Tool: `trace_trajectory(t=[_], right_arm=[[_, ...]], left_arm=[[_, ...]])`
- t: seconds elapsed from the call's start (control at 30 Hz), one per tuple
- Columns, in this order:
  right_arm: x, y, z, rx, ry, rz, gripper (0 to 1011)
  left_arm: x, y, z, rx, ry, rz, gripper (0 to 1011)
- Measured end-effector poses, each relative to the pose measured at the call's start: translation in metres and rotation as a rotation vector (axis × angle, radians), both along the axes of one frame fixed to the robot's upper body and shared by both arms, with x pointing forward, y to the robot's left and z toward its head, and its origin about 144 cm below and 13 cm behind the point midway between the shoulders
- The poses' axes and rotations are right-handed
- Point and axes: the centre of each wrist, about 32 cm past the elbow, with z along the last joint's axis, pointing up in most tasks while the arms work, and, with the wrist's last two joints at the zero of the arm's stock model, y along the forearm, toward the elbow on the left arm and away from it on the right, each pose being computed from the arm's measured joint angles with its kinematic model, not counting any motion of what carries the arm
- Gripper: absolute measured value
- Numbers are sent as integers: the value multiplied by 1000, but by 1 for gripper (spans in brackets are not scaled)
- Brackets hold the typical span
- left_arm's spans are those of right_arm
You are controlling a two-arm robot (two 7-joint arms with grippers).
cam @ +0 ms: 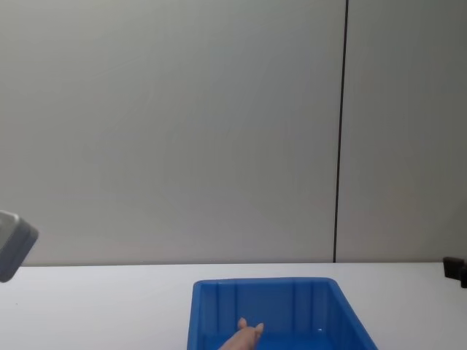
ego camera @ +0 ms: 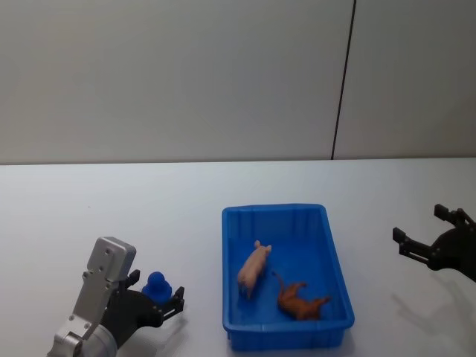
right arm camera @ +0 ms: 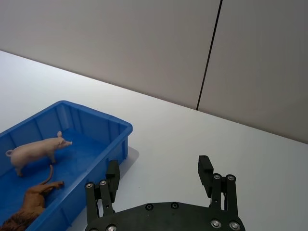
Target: Pick up the two dolls from the table and place them into the box.
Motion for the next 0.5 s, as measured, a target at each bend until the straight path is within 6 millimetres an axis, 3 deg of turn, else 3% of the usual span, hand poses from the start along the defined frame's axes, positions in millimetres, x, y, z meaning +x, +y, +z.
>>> trace_trajectory(t=[0.33,0.5], right_arm=[[0,0,0,0,0,0,1001],[0,0,0,0,0,0,1001]], left_arm=[[12,7,-10,-2,12,-12,1001],[17,10,-14,-2,26,-19,917]])
